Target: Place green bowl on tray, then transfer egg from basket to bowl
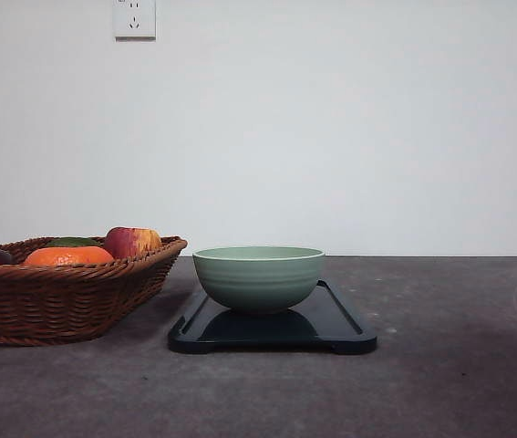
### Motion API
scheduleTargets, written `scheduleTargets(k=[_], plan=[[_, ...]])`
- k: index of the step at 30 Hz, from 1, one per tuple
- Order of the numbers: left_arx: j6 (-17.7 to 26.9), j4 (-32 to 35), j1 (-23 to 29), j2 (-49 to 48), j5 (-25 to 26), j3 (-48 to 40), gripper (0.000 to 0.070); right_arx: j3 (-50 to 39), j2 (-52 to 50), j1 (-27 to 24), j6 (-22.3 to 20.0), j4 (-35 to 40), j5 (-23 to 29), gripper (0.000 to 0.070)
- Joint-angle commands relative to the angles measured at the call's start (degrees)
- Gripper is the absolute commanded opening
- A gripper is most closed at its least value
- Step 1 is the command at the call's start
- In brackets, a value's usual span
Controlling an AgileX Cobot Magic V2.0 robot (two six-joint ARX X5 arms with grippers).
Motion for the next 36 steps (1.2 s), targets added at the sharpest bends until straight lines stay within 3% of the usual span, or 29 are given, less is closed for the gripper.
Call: scheduleTargets(k=[1, 36], plan=[[0.0, 0.7, 0.0, 0.0, 0.1, -1.0, 0.0000, -0.2, 0.1, 0.1, 1.0, 0.6, 0.0, 0.0015], [0.0, 0.7, 0.0, 0.0, 0.1, -1.0, 0.0000, -0.2, 0.1, 0.1, 1.0, 0.6, 0.0, 0.0016]])
